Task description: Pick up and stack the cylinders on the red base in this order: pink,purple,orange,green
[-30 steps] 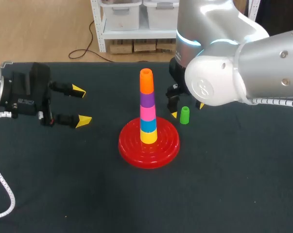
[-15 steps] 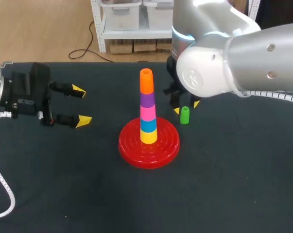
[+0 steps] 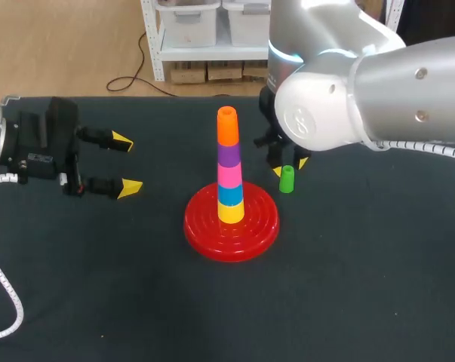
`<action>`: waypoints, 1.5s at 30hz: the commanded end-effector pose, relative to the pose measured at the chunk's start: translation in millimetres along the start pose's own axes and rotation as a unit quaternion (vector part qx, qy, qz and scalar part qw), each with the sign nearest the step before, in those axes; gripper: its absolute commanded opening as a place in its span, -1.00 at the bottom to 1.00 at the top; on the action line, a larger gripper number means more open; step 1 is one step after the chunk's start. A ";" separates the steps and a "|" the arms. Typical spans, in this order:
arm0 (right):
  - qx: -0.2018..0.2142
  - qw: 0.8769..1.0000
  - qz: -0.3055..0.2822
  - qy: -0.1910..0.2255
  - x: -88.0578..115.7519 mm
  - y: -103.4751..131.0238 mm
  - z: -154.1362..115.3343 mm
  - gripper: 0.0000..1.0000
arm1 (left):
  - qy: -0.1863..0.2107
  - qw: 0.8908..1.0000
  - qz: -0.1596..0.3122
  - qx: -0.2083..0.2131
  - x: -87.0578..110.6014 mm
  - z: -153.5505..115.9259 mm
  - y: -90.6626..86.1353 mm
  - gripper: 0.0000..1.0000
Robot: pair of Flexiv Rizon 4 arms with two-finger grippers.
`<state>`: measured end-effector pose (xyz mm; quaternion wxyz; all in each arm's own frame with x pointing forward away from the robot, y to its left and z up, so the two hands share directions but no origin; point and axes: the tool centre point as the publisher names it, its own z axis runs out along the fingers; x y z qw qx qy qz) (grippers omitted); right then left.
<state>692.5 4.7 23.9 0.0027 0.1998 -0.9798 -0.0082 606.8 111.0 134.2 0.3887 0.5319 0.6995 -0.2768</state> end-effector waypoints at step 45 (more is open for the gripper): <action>0.012 0.988 -0.078 -0.130 17.7 39.5 -237.5 -1.00 | -0.003 1.000 0.001 -0.001 1.7 0.3 -0.2 1.00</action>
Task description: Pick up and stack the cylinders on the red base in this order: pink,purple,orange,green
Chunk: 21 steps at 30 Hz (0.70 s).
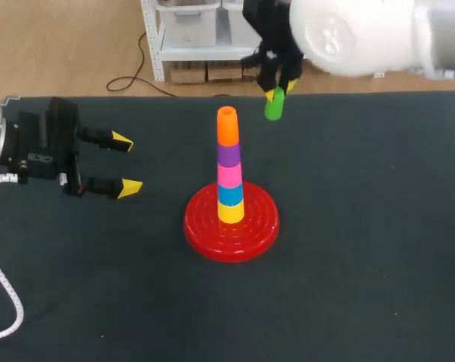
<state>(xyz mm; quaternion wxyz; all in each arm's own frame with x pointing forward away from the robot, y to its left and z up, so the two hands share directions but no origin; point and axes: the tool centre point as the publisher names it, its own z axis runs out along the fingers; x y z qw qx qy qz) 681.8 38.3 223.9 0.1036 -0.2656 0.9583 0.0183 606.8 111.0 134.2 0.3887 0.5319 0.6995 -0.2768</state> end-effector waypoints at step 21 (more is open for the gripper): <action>-0.004 0.995 -0.085 -0.057 26.5 46.8 -96.9 -0.97 | -0.003 1.000 0.001 -0.001 1.7 0.3 -0.3 1.00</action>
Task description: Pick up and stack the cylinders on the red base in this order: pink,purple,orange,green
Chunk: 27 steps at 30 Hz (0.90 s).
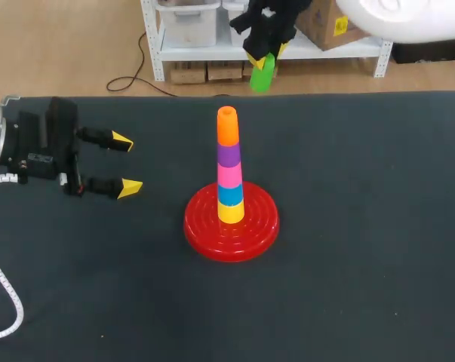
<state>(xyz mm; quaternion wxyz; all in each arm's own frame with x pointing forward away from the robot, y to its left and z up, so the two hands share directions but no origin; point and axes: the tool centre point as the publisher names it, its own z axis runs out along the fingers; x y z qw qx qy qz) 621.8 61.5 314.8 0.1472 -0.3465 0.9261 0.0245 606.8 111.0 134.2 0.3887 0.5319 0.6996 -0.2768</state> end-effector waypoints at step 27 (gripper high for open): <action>0.015 1.000 0.016 0.013 3.3 -0.5 -3.5 -1.00 | -0.003 1.000 0.001 -0.001 1.6 0.3 -0.3 1.00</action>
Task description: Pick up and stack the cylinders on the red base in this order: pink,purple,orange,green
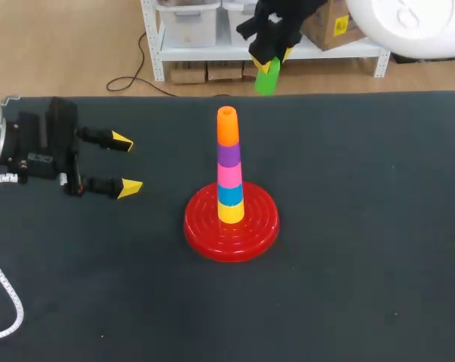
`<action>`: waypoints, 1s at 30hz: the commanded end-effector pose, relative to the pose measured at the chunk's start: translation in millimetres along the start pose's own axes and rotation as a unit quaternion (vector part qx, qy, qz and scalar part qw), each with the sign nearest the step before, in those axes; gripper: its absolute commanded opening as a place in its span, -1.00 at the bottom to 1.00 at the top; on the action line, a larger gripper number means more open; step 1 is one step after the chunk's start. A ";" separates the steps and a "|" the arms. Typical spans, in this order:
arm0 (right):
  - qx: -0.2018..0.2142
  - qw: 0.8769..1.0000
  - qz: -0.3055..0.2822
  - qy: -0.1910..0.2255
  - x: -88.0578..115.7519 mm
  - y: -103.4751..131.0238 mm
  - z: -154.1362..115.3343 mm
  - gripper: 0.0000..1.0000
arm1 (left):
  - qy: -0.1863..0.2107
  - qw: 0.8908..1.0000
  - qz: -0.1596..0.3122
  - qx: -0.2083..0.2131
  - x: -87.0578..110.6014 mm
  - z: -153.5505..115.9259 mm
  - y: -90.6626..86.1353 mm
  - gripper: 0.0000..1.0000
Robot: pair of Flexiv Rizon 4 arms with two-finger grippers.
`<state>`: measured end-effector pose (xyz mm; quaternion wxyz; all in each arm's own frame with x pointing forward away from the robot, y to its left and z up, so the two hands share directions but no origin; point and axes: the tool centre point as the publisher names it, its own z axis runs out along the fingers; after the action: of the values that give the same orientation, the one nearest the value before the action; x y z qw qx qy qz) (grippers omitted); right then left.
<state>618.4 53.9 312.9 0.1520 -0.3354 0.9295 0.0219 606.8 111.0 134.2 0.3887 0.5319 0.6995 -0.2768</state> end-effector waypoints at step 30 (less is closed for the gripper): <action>-0.009 0.992 0.030 0.126 -8.9 40.2 20.7 -1.00 | -0.003 1.000 0.001 -0.001 1.7 0.2 -0.2 1.00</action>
<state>602.7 89.8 293.6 0.0343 -0.3091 0.9504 -0.0056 606.8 111.0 134.2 0.3887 0.5319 0.6995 -0.2768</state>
